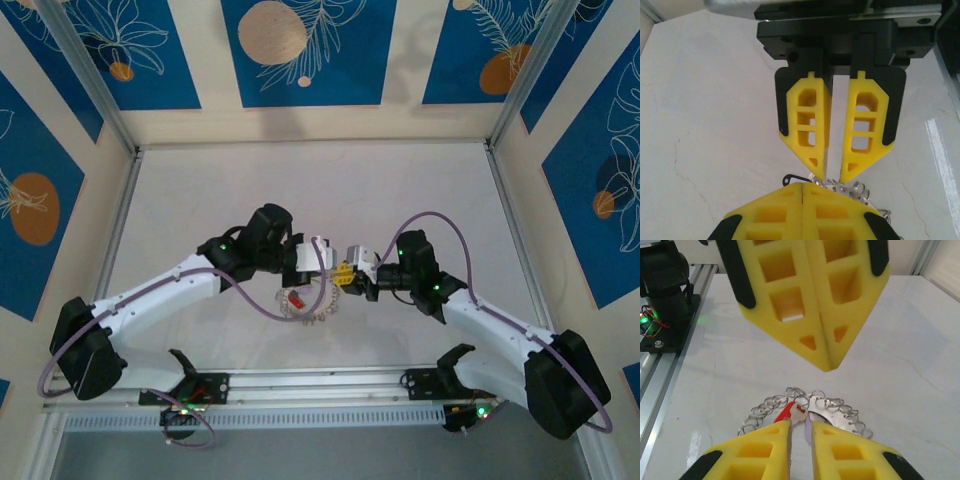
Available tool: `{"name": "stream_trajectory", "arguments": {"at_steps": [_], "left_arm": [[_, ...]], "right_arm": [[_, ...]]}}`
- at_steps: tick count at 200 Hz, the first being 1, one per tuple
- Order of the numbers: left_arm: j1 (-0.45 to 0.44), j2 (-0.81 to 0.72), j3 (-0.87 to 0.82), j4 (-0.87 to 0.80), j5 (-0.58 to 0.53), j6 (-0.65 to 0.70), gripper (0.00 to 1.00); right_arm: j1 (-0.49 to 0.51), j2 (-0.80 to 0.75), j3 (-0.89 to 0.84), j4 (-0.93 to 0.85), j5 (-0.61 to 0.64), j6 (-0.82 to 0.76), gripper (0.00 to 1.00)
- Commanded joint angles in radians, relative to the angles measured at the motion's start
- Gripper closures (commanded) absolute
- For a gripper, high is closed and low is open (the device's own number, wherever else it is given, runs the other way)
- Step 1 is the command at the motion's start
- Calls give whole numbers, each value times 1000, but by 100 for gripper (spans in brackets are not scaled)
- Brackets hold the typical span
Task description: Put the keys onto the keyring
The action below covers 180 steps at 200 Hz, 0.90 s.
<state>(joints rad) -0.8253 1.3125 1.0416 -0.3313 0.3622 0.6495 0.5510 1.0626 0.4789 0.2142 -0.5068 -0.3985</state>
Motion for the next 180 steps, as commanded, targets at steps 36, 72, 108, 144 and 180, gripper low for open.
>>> {"name": "stream_trajectory", "arguments": {"at_steps": [36, 72, 108, 144, 180], "left_arm": [[172, -129, -125, 60, -88, -332, 96], [320, -228, -196, 33, -252, -621, 71], [455, -248, -168, -173, -464, -909, 25], [633, -157, -150, -283, -306, -1035, 14], [764, -53, -193, -229, -179, -1090, 10]], "right_arm": [[31, 80, 65, -34, 36, -53, 81], [113, 192, 132, -33, 75, -91, 70], [204, 327, 244, 0, 236, 132, 68], [248, 445, 428, -145, 500, 634, 76], [303, 603, 656, -474, 627, 876, 74]]}}
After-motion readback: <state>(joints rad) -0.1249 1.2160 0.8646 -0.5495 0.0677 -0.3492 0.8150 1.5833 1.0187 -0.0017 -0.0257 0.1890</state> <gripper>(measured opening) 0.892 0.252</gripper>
